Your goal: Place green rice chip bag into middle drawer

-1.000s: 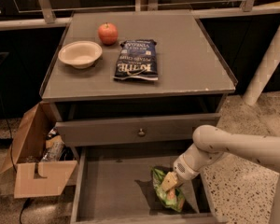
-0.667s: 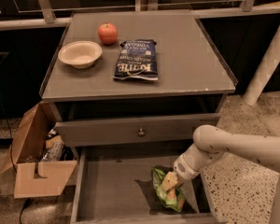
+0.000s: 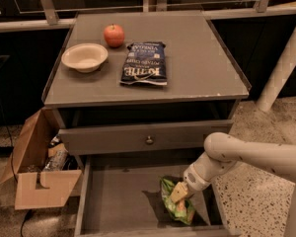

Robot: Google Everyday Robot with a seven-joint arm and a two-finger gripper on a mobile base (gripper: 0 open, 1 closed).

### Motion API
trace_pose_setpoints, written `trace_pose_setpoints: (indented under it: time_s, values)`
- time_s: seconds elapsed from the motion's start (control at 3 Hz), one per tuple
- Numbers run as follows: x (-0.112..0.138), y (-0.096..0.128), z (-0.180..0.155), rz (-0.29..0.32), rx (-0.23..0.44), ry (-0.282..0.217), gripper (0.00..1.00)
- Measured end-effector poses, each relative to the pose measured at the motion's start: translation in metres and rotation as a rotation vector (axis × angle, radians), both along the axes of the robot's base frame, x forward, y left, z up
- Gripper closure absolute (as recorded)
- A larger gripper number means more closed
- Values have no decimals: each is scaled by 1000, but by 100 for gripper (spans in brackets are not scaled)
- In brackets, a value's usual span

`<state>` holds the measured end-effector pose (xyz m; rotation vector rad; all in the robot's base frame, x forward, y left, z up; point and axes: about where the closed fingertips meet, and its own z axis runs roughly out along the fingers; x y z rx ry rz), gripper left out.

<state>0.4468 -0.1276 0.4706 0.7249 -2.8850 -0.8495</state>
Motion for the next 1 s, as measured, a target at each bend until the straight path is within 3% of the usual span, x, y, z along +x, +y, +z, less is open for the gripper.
trace_pose_setpoints:
  time_s: [0.67, 1.0]
  values:
    - [0, 0, 0, 0, 0, 0, 9]
    - [0, 0, 0, 0, 0, 0, 0]
